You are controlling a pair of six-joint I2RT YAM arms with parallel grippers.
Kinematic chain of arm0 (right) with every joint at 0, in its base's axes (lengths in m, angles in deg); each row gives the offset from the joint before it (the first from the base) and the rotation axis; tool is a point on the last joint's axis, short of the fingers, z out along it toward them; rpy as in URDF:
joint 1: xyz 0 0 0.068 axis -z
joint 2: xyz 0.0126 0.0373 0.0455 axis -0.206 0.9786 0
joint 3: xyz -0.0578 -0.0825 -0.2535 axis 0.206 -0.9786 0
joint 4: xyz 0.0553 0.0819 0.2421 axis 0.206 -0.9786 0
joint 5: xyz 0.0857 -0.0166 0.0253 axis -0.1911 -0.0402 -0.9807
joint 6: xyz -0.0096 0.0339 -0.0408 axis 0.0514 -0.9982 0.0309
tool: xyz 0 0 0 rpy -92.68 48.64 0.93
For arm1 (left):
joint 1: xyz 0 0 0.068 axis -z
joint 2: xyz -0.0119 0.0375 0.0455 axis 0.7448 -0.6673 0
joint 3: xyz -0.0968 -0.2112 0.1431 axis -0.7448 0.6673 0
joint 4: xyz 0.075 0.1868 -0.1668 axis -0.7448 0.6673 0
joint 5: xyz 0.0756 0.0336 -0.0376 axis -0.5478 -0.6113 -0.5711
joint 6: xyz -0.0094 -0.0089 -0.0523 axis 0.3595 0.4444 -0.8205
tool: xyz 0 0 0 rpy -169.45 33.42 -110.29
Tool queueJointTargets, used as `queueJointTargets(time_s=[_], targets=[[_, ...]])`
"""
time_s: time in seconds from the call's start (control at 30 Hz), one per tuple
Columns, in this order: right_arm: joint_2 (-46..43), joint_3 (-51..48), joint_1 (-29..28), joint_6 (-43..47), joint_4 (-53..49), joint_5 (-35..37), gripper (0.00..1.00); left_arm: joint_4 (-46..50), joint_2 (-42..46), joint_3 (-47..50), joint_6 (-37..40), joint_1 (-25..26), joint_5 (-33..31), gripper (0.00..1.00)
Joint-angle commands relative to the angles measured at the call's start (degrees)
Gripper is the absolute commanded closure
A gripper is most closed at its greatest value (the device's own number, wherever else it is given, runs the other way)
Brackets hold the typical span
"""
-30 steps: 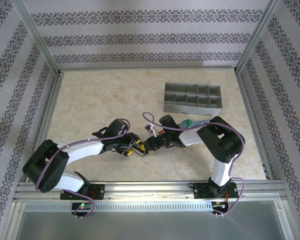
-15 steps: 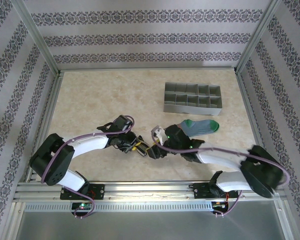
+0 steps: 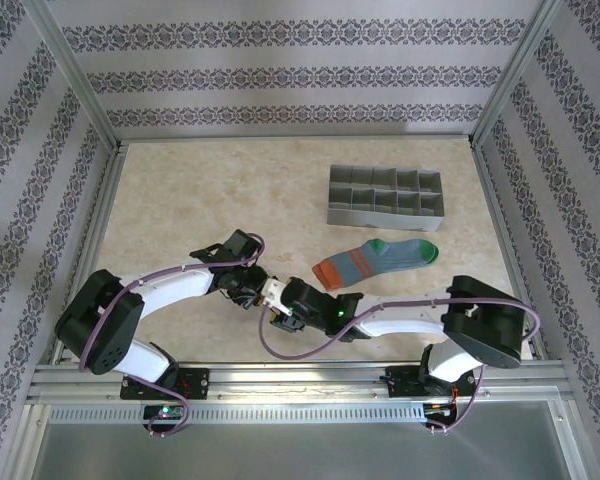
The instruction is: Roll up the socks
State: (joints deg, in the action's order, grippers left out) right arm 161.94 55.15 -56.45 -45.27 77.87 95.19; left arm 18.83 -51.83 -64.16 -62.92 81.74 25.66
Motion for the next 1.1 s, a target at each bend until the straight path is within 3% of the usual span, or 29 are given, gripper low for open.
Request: queueJointTargets(time_s=[0.0,0.17,0.3,0.47,0.67,0.87,1.07], targets=[[3.4,3.0,-1.1,2.6,0.1,4.2,0.30,7.8,-2.5,2.0,1.3,-1.4,-2.8,0.87],[8.5,3.0,-0.9,0.7,-1.5,9.3,0.32,6.5,-1.6,2.8,1.5,-3.4,-1.5,0.84],[10.1,1.4,0.7,0.0,-1.1,8.9,0.36,5.3,-0.5,3.4,1.7,-4.9,0.3,0.79],[10.4,1.5,1.9,-0.6,-1.7,6.9,0.52,2.6,0.0,3.7,1.1,-6.3,3.2,0.70],[8.3,1.8,2.7,-2.6,-2.8,4.0,0.74,1.5,0.3,3.7,0.9,-7.5,4.3,0.67],[3.3,-1.1,3.0,-4.5,-0.8,1.9,0.38,0.7,-0.2,4.2,0.7,-7.6,4.8,0.67],[-0.7,-1.9,3.0,-3.2,1.0,1.1,0.29,1.6,-0.5,3.6,1.2,-7.7,4.5,0.68]])
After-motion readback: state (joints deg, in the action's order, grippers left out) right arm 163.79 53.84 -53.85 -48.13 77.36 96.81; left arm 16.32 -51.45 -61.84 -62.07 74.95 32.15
